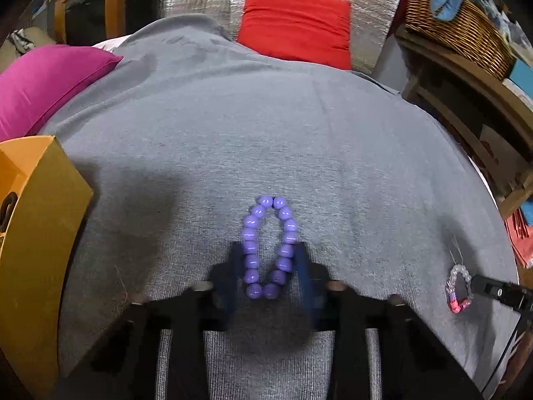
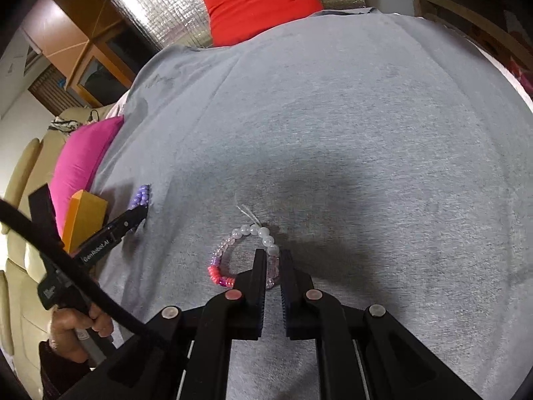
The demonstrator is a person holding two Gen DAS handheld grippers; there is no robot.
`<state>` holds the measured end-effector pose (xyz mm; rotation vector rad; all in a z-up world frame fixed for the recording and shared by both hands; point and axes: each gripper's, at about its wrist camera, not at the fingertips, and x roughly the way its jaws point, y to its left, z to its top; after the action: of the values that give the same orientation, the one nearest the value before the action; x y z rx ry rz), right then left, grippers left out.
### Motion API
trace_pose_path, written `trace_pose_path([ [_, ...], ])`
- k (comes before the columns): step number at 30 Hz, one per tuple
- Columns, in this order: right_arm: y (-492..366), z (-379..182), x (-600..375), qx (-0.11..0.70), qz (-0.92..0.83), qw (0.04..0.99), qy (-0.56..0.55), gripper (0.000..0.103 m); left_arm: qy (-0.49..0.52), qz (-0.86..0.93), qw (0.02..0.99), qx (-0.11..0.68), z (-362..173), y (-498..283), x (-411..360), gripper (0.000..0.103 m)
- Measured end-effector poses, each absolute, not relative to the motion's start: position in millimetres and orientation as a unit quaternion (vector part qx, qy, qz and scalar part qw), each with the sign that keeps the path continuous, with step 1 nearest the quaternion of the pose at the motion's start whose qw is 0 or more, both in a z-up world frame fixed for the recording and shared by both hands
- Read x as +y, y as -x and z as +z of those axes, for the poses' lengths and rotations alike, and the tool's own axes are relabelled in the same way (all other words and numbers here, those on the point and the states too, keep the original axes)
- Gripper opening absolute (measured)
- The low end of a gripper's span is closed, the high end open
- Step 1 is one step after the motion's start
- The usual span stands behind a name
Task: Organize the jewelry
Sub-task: 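Grasp the purple bead bracelet with the left gripper while the right gripper holds the pink bracelet, then carry both bracelets into the orange box and open both grippers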
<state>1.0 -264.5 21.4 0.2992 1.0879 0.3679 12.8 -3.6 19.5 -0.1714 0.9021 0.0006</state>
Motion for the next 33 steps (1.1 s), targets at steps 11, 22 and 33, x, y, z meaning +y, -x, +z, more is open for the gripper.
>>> trace_pose_path([
  [11, -4, 24, -287, 0.508, 0.164, 0.827, -0.176, 0.028, 0.070, -0.075, 0.887, 0.451, 24, 12, -20, 0.019],
  [22, -3, 21, -236, 0.484, 0.145, 0.861, -0.057, 0.016, 0.065, -0.108, 0.881, 0.456, 28, 30, -27, 0.019],
  [33, 4, 40, -246, 0.451, 0.152, 0.876, -0.074, 0.009, 0.067, -0.111, 0.884, 0.450, 34, 42, -25, 0.019],
])
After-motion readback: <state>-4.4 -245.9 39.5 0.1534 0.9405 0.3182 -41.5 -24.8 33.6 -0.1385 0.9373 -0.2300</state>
